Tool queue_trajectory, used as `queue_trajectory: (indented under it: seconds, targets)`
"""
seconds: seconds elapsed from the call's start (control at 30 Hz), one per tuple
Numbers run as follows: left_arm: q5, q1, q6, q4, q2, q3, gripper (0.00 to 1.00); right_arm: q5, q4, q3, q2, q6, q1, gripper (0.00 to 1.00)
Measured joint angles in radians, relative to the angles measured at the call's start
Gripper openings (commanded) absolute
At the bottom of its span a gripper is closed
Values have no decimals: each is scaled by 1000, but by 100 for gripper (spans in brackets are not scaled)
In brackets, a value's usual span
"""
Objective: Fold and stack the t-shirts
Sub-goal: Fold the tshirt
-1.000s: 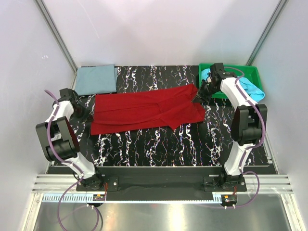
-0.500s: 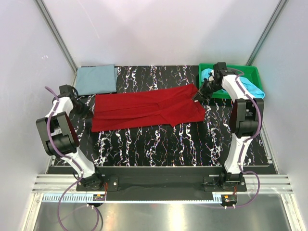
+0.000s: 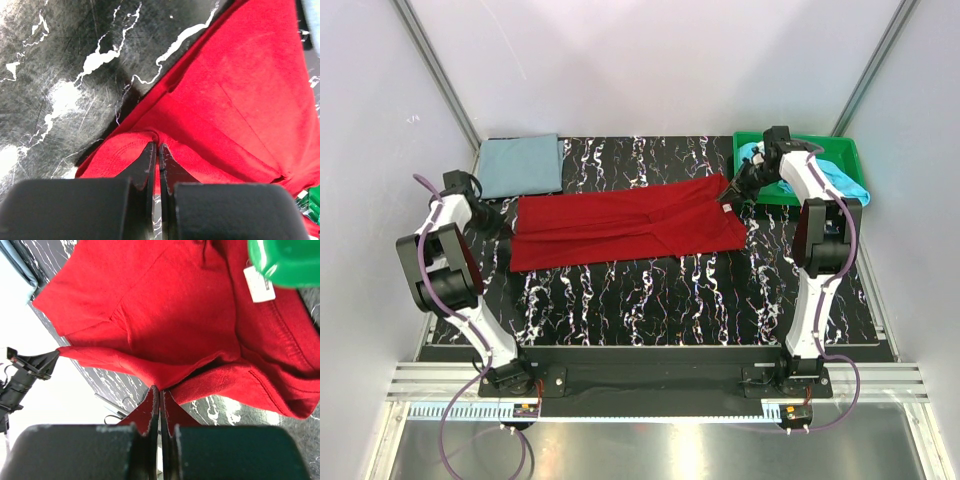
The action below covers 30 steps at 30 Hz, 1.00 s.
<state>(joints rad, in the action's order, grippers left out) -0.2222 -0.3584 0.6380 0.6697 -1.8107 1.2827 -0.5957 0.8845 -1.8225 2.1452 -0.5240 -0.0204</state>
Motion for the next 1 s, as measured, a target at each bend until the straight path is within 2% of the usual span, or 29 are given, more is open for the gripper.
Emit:
queue_trajectory:
  seconds: [0.43,0.7,0.8,0.83,1.0]
  targets:
    - [0,0,17,0,-49,32,0,-28,2,-73,100,-4,11,4]
    - [-1,0,18,-5,-86,46,0,-46,3,-103,132,-4,43,10]
    - [-2,0,18,-10,-97,47,7,-47,5,-111,140,-4,45,11]
    - [-3,0,18,-11,-99,47,14,-48,4,-118,145,-4,45,13]
    - [-2,0,10,-11,-113,66,29,-50,5,-151,173,-3,46,22]
